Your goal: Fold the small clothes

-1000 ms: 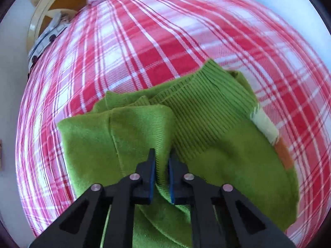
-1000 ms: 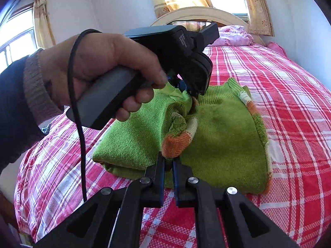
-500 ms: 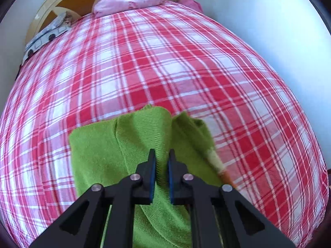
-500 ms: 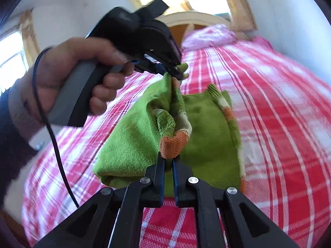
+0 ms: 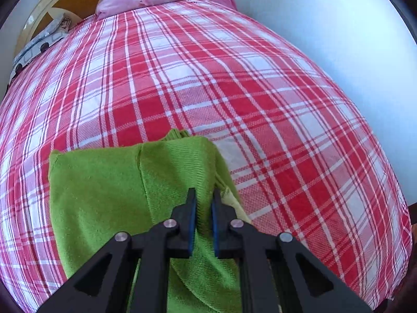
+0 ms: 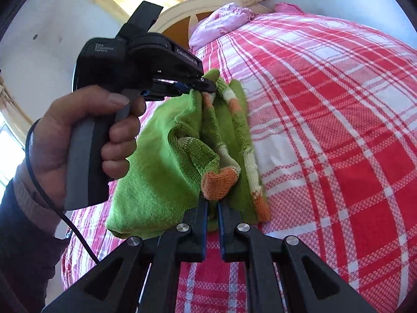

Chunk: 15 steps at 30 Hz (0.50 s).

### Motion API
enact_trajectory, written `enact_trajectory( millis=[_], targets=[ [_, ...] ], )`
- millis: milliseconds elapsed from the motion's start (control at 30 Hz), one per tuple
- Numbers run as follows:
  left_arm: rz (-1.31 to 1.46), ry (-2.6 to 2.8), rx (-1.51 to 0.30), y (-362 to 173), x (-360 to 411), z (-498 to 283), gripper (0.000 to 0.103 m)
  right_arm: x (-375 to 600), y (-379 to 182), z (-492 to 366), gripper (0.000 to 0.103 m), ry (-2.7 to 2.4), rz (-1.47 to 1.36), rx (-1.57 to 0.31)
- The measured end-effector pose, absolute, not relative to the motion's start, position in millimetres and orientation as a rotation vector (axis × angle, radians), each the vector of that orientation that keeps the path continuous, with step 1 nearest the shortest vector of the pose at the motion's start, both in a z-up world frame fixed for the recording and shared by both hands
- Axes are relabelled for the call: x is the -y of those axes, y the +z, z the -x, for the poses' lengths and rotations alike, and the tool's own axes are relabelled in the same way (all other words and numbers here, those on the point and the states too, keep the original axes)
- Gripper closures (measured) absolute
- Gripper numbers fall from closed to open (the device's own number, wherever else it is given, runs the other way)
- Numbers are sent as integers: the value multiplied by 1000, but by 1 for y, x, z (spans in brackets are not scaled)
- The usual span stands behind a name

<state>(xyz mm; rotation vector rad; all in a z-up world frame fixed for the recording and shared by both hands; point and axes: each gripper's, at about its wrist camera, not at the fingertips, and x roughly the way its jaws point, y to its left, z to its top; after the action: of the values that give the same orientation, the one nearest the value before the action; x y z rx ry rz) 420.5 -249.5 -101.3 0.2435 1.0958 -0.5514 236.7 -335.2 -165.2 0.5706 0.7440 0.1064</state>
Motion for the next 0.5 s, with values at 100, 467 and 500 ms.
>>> enact_trajectory(
  millis=[100, 467, 500],
  targets=[
    [-224, -578, -1072, -89, 251, -418, 93, 341, -153, -231, 97, 105, -581, -708],
    [-259, -626, -1040, -112, 264, -403, 65, 361, -174, -233, 94, 66, -740, -746],
    [-232, -652, -1029, -106, 260, -400, 64, 365, -174, -232, 93, 60, -749, -737]
  ],
)
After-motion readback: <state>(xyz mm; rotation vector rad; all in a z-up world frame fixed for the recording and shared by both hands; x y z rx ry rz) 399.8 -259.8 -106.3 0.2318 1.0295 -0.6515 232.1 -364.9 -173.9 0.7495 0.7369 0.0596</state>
